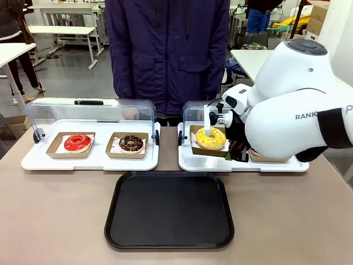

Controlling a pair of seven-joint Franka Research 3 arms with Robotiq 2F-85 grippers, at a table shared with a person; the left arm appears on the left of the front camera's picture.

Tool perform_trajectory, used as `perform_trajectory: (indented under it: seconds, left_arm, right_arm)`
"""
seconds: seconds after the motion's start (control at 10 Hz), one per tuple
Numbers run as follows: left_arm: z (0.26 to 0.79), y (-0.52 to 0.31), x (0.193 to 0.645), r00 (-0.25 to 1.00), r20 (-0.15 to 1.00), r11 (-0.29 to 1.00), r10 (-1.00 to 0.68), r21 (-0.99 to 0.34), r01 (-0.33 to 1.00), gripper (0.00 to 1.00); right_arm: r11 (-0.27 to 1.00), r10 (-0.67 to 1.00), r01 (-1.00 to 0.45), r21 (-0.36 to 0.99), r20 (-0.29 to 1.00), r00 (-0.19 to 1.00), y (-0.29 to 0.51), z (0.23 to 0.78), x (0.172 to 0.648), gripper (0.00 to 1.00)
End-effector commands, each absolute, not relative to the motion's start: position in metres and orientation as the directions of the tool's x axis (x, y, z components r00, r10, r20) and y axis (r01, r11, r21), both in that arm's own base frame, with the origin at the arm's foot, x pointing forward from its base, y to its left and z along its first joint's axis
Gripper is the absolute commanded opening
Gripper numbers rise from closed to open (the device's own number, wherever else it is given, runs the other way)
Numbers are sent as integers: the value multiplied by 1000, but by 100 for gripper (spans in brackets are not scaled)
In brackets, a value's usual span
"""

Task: Move the third donut from the left to the tray.
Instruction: Pick up the Paper togo box containing the Donut indicated by the person and place it on the Handle tray.

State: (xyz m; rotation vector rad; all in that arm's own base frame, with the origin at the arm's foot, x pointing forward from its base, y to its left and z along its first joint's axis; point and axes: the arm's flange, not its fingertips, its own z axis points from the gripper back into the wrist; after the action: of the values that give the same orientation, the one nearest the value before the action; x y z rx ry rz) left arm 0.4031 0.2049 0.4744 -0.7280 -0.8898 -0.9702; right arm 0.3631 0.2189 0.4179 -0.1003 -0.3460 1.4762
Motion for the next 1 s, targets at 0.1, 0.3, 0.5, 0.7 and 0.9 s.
perform_trajectory:
  seconds: [0.1, 0.3, 0.5, 0.7, 0.9]
  left_arm:
    - [476, 205, 402, 272, 886, 383, -375, -120, 916, 100]
    - [476, 205, 402, 272, 886, 383, -375, -120, 916, 100]
    - [476, 205, 402, 272, 886, 383, -375, -120, 916, 100]
    - [476, 205, 402, 272, 886, 383, -375, -120, 916, 100]
    - [476, 205, 402, 272, 886, 383, -375, -120, 916, 100]
  right_arm:
    - [97, 988, -963, -251, 144, 62, 266, 408, 348, 2]
    - [97, 989, -961, -259, 137, 63, 304, 386, 334, 2]
    - [79, 993, -964, -253, 109, 53, 332, 360, 328, 2]
    - [77, 994, -966, -246, 93, 56, 343, 337, 322, 2]
    - [66, 994, -967, -245, 96, 43, 351, 324, 312, 2]
